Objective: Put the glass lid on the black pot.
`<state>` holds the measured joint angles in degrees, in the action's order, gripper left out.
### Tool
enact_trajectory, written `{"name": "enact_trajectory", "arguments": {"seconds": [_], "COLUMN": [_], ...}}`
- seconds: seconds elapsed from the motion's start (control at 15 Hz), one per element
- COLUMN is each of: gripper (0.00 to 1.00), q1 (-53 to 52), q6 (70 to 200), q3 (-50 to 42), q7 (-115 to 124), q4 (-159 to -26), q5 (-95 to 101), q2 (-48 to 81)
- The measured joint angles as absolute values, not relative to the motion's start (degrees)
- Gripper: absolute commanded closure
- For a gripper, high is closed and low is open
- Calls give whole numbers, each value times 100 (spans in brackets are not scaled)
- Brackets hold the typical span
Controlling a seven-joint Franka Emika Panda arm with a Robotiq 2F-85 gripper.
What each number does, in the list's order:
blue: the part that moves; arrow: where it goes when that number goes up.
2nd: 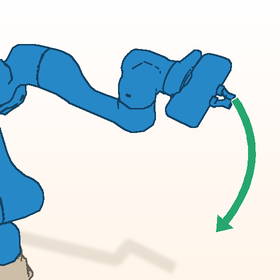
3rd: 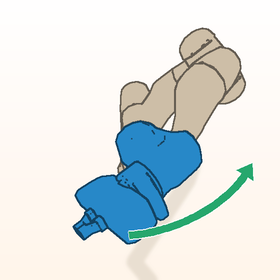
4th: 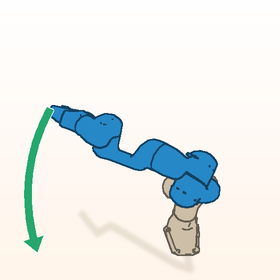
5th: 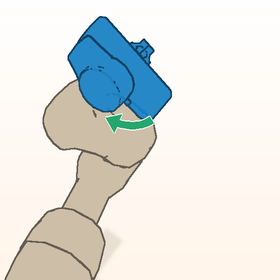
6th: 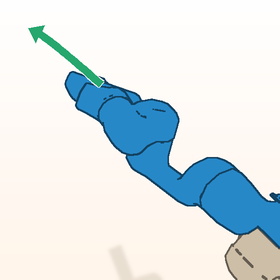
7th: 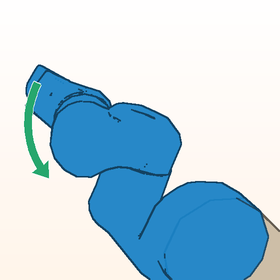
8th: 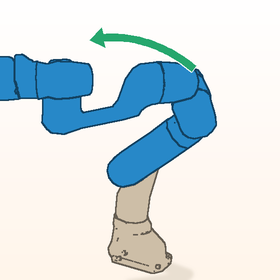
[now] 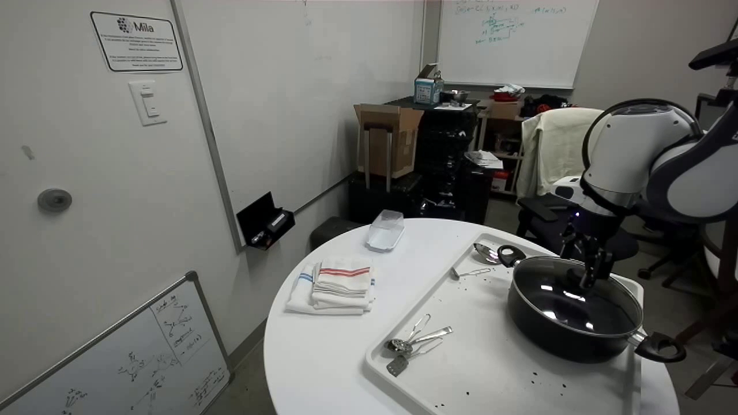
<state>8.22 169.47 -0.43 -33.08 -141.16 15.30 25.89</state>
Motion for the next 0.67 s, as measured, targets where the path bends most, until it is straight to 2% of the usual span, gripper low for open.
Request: {"name": "enact_trajectory", "arguments": {"seconds": [0.67], "gripper": [0], "q1": [903], "q6": [16703], "q3": [232], "q7": [-3310], "q4": [-14427], "q5": [1510], "q2": [1868]}}
